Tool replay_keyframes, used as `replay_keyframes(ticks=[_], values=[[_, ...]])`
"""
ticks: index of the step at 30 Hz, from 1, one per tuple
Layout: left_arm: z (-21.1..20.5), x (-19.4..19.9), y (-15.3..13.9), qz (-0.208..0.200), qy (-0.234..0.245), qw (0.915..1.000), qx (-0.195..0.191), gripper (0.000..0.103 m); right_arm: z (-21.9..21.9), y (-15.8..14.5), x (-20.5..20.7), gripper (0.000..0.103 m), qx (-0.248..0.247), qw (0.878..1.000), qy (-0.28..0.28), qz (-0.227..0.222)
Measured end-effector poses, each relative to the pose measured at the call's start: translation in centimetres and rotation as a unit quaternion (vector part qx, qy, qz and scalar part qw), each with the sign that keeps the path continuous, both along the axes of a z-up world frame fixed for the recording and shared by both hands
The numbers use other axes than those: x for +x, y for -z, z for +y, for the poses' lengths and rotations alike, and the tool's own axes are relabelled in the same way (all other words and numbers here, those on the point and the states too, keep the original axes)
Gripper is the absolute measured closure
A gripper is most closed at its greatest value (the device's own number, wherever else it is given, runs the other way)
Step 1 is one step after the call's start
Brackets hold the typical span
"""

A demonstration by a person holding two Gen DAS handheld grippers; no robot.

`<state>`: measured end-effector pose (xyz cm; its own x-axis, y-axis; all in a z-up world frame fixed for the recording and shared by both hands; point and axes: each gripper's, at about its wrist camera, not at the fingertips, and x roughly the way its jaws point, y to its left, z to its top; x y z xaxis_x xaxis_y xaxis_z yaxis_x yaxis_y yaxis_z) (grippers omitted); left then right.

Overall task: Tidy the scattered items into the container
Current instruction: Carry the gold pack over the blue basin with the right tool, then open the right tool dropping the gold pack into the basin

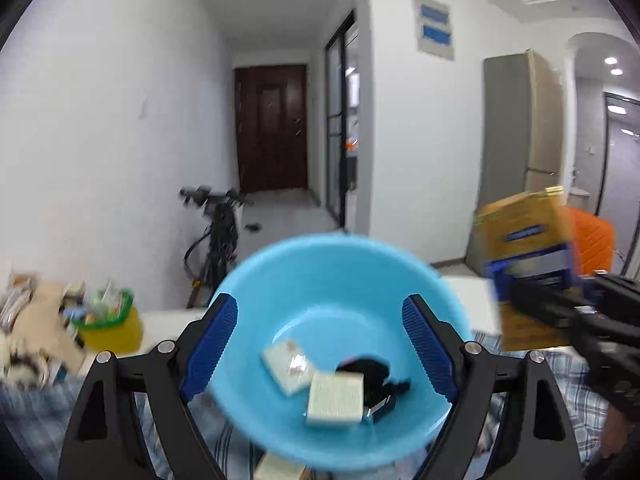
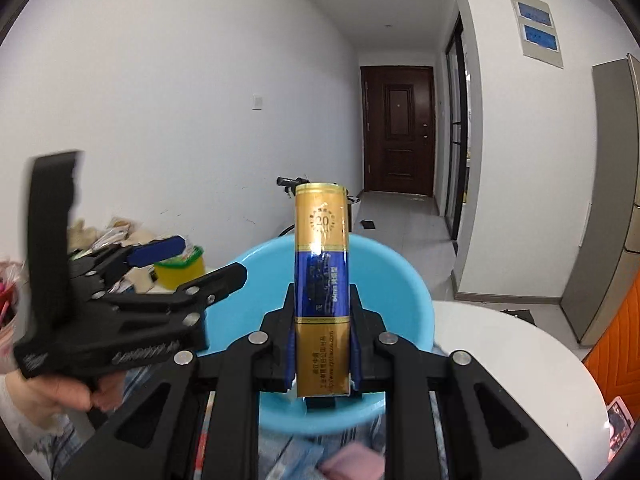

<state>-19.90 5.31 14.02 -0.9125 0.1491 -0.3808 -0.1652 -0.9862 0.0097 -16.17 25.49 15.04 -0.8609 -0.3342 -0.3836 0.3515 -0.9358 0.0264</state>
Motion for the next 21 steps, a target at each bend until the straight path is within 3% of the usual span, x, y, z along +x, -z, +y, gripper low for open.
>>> replay_keyframes(ticks=[5, 9, 13, 15, 19, 21], values=[[0.8, -1.6, -2.3, 0.066, -0.009, 0.9971, -0.037, 0.016, -0.9, -1.2, -3.7, 0.084, 0.016, 0.999, 0.038, 0.005], [0.3, -4.1, -3.3, 0.056, -0.016, 0.9982, -0.013, 0.016, -0.4, -1.7, -6.6, 0.084, -0.013, 0.999, 0.043, -0.025], [0.7, -7.1, -5.1, 0.051, -0.051, 0.9964, -0.045, 0.016, -0.3, -1.8, -9.5, 0.084, 0.01, 0.997, 0.062, -0.035], [0.8, -8.1, -5.6, 0.051, -0.072, 0.9939, -0.066, 0.016, 0.2, -2.1, -10.3, 0.085, -0.003, 0.997, 0.063, -0.044], [-0.3, -9.1, -6.0, 0.031, -0.06, 0.9977, -0.001, 0.016, 0.8, -2.7, -10.9, 0.084, 0.001, 0.997, 0.065, -0.041], [-0.6, -9.4, -5.7, 0.018, -0.052, 0.9984, 0.013, 0.016, 0.6, -2.6, -11.0, 0.085, 0.009, 0.997, 0.058, -0.04]])
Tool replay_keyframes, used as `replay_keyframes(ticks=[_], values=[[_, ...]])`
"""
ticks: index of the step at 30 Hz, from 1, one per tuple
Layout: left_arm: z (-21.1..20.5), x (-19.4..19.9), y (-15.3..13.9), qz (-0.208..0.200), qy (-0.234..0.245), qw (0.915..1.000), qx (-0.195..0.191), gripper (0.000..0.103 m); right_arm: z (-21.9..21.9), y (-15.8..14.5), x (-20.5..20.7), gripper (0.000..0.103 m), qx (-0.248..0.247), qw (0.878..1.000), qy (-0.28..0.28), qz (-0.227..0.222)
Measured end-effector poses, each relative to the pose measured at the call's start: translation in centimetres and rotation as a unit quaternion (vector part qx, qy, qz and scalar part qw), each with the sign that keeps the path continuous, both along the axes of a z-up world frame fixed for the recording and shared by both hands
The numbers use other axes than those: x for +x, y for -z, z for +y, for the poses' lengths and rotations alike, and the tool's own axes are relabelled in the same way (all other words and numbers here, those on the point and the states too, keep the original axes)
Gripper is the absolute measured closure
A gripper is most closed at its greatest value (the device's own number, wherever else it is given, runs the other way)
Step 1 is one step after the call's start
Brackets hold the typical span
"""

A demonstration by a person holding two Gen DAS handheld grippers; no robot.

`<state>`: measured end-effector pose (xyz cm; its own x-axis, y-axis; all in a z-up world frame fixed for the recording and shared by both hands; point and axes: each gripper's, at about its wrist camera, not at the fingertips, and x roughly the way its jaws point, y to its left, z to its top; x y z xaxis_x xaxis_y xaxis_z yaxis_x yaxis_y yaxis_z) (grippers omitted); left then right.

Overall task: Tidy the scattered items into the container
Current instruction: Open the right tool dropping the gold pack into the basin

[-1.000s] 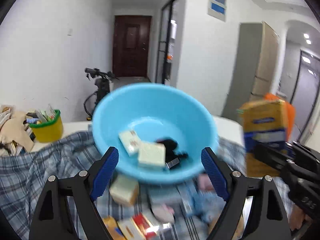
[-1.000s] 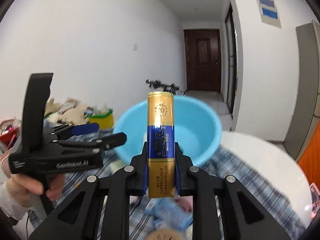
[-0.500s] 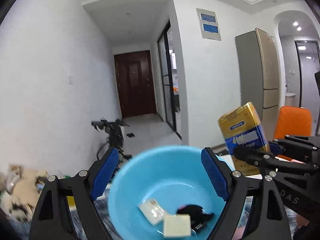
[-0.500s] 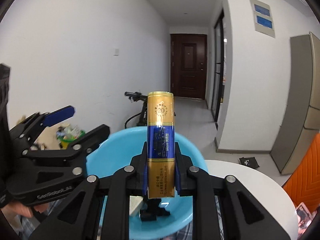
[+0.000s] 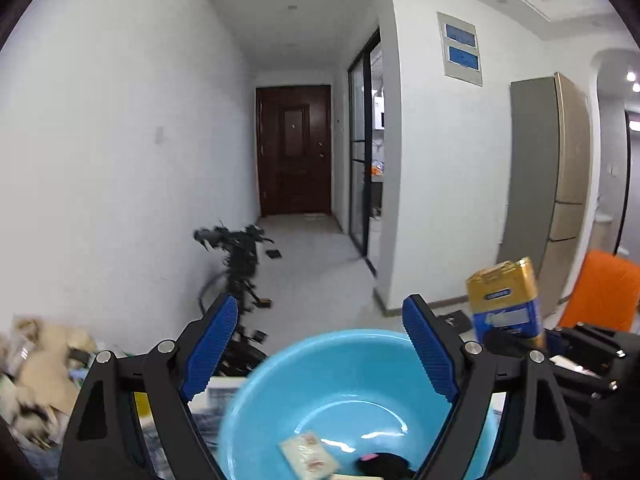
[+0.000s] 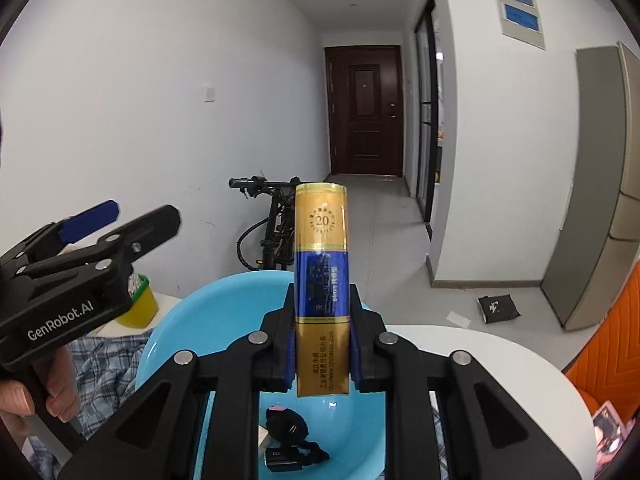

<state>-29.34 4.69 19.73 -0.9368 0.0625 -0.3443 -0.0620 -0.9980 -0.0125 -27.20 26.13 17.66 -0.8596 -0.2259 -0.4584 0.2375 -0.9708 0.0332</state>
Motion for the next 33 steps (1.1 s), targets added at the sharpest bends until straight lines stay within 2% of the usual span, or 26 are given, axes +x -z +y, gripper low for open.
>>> replay_keyframes(ticks=[3, 6, 8, 11, 13, 15, 18, 24, 26, 27, 28, 31, 33], values=[[0.0, -1.2, 0.9, -0.049, 0.009, 0.9988, 0.0, 0.016, -0.1, 0.5, -0.4, 0.084, 0.001, 1.0, -0.013, -0.026], [0.0, -3.3, 2.8, -0.147, 0.013, 0.989, 0.01, 0.016, -0.4, 1.9, -1.8, 0.085, -0.001, 0.994, -0.02, -0.103], [0.1, -4.8, 4.9, -0.233, 0.004, 0.9725, 0.008, 0.016, -0.6, 3.4, -2.7, 0.084, 0.008, 0.986, -0.02, -0.164], [0.3, -6.0, 7.9, -0.32, 0.003, 0.9474, 0.0, 0.017, -0.7, 5.7, -3.3, 0.085, 0.013, 0.976, -0.018, -0.218], [0.7, -5.9, 9.0, -0.331, 0.01, 0.9434, -0.016, 0.019, -0.5, 6.8, -3.2, 0.085, 0.002, 0.973, -0.017, -0.229], [1.3, -5.6, 9.5, -0.326, 0.013, 0.9449, -0.031, 0.019, -0.1, 7.5, -3.0, 0.084, -0.006, 0.973, -0.016, -0.231], [1.3, -5.8, 9.7, -0.319, 0.013, 0.9474, -0.025, 0.019, 0.4, 7.9, -4.3, 0.084, -0.001, 0.974, -0.009, -0.227], [0.4, -6.5, 9.9, -0.296, 0.003, 0.9551, -0.017, 0.019, 0.9, 8.0, -5.2, 0.081, -0.03, 0.976, -0.011, -0.215], [0.3, -6.7, 10.4, -0.299, 0.003, 0.9541, -0.015, 0.019, 0.9, 8.4, -5.4, 0.061, -0.022, 0.976, -0.002, -0.219], [0.3, -6.7, 10.6, -0.302, 0.004, 0.9533, -0.015, 0.019, 1.0, 8.6, -5.5, 0.039, -0.021, 0.976, 0.003, -0.217], [0.3, -6.8, 10.9, -0.304, 0.005, 0.9526, -0.016, 0.019, 1.2, 8.7, -5.4, 0.028, -0.027, 0.977, 0.009, -0.212], [0.5, -6.7, 11.4, -0.303, 0.018, 0.9524, -0.024, 0.019, 2.0, 8.9, -5.2, 0.02, -0.061, 0.977, 0.016, -0.206], [0.6, -6.6, 11.6, -0.301, 0.019, 0.9529, -0.035, 0.019, 2.2, 9.0, -5.3, 0.019, -0.07, 0.974, 0.016, -0.213]])
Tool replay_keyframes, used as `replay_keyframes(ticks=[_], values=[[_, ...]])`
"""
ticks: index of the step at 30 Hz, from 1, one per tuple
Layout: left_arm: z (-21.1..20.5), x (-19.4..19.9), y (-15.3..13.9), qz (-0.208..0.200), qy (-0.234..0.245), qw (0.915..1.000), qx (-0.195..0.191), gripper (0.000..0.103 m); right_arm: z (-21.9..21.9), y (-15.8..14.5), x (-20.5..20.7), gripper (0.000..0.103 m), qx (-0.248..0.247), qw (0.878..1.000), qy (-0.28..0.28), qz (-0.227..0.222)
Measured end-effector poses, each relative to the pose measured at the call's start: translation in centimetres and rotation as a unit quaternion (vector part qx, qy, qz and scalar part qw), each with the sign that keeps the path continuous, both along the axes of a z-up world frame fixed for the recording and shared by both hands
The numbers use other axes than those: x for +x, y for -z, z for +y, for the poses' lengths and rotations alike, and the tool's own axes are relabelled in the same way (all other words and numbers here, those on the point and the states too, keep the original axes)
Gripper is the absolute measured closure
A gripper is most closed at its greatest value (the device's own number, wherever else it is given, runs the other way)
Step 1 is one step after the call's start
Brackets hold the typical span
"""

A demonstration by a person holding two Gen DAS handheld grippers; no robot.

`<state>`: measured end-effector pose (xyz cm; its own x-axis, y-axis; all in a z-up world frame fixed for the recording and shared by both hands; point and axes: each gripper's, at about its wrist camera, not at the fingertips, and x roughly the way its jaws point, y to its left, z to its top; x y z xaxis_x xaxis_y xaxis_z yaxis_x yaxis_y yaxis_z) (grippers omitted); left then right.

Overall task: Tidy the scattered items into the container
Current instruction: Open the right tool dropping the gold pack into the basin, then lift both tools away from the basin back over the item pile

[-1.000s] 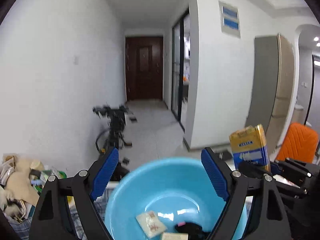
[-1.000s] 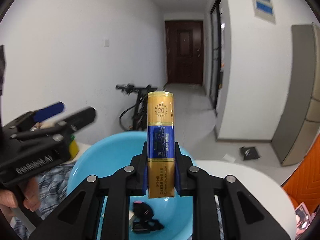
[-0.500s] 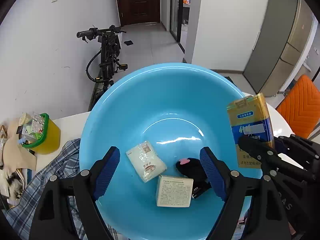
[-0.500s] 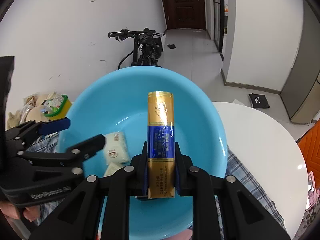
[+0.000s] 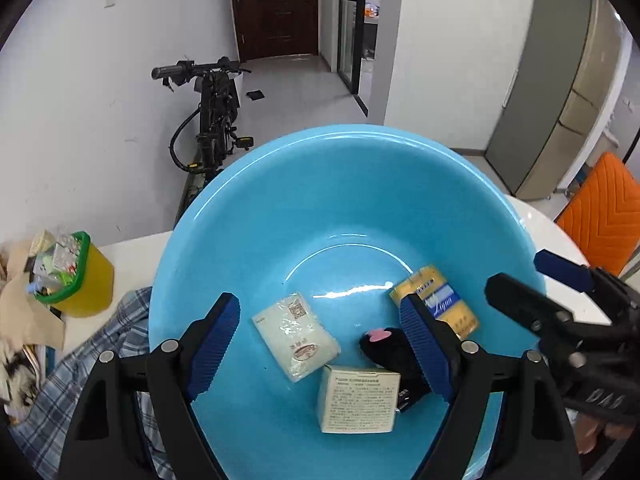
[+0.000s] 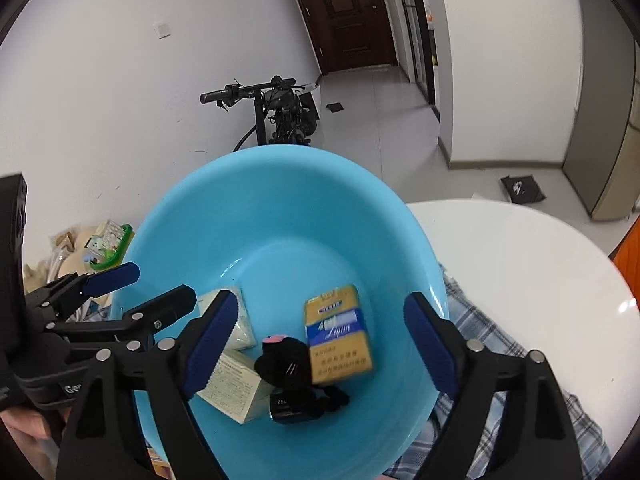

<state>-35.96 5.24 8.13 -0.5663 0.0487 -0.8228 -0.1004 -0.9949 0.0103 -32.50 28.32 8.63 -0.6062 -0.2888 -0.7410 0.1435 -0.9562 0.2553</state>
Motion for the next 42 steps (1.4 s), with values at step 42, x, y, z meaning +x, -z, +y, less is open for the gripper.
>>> replay_keyframes(ticks=[42], values=[[-3.4, 22.6, -5.4, 0.281, 0.015, 0.9507, 0.13, 0.0, 0.9, -6.1, 22.5, 0.0, 0.06, 0.958, -0.009, 0.282]])
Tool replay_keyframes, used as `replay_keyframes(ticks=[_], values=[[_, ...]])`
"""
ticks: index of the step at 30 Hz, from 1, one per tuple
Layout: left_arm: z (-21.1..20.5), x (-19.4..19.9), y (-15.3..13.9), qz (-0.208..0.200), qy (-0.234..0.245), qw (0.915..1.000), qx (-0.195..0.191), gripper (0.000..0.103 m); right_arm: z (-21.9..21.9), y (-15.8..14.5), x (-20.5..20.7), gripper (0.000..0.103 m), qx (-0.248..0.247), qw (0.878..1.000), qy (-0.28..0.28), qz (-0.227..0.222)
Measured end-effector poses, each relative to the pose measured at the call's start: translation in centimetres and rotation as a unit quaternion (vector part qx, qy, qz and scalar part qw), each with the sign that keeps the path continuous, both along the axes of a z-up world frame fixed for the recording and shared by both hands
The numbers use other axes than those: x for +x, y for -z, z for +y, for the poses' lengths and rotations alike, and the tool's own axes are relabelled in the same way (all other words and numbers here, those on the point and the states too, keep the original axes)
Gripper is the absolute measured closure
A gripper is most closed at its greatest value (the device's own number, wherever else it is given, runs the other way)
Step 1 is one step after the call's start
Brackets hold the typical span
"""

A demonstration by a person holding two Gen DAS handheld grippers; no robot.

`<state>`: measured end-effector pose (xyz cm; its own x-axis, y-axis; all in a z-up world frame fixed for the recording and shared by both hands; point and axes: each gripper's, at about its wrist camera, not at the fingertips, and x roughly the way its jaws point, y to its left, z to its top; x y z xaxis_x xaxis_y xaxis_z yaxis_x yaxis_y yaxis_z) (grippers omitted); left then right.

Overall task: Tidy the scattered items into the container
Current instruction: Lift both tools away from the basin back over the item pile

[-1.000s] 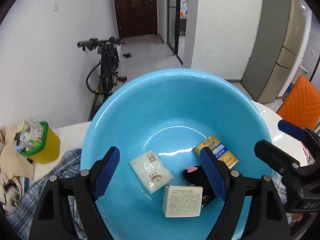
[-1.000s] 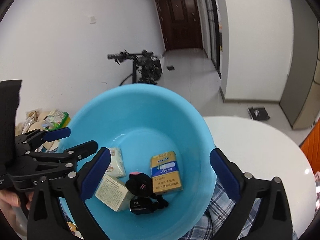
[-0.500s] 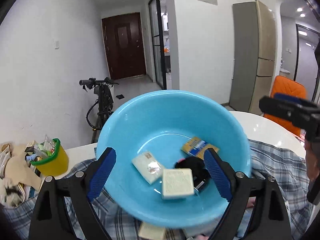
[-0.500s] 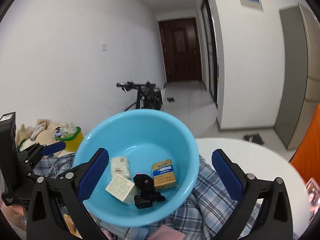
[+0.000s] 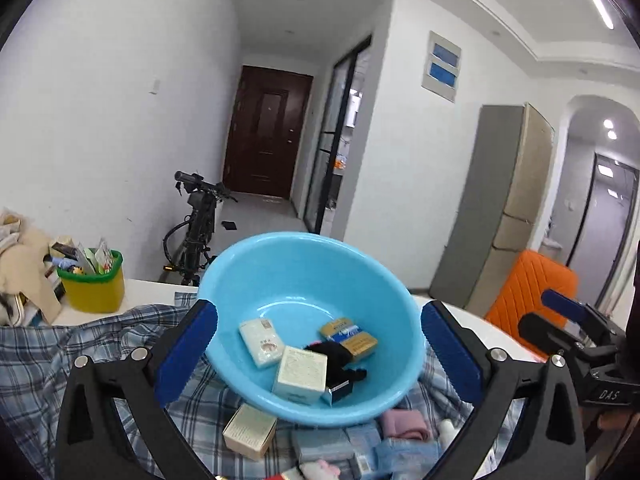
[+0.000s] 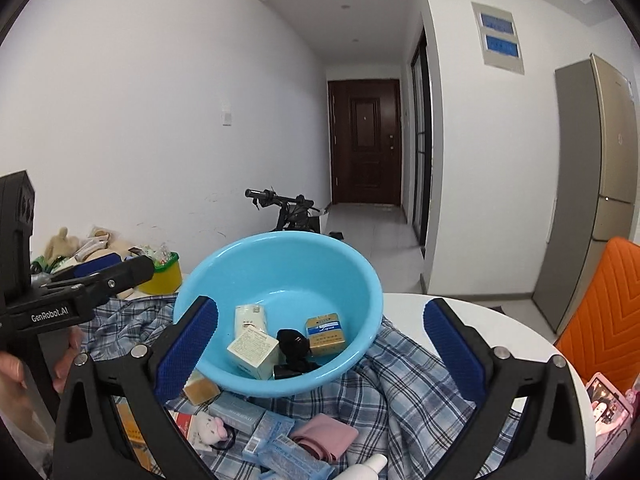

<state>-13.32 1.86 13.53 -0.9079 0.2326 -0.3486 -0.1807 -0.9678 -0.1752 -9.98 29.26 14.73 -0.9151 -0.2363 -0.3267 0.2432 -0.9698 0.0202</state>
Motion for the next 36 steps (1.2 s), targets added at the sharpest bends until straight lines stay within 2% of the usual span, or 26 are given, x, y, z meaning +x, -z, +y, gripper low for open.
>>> replay_keyframes(ticks=[2, 5, 10, 12, 16, 21, 25, 36], values=[[0.6, 1.0, -0.1, 0.002, -0.003, 0.9993, -0.037, 0.0, -0.2, 0.0, 0.9, 0.0, 0.004, 1.0, -0.002, 0.007], [1.2, 2.4, 0.1, 0.007, -0.003, 0.9981, -0.061, 0.0, -0.8, 0.0, 2.3, 0.0, 0.008, 1.0, -0.008, 0.02], [1.2, 4.8, 0.9, -0.027, 0.016, 0.9982, -0.051, 0.0, -1.4, 0.7, 4.7, 0.0, 0.015, 0.999, -0.023, 0.03], [1.0, 6.4, 1.0, -0.021, 0.017, 0.9985, -0.049, 0.0, -1.4, 1.0, 5.8, 0.0, 0.01, 0.999, -0.027, 0.028], [1.5, 9.2, 1.0, 0.002, 0.019, 0.9975, -0.069, 0.0, -1.2, 1.3, 7.8, 0.0, -0.003, 0.999, -0.036, 0.027], [1.9, 10.8, 1.5, 0.004, 0.039, 0.9967, -0.07, 0.0, -1.2, 1.7, 9.5, 0.0, -0.008, 0.999, -0.036, 0.031], [2.0, 11.4, 3.3, 0.003, 0.017, 0.997, -0.075, 0.0, -1.3, 3.0, 10.3, 0.0, -0.008, 0.999, -0.03, 0.029], [2.9, 13.4, 8.8, 0.016, 0.03, 0.997, -0.069, 0.0, -0.9, 9.2, 10.7, 0.0, -0.009, 1.0, 0.0, 0.019]])
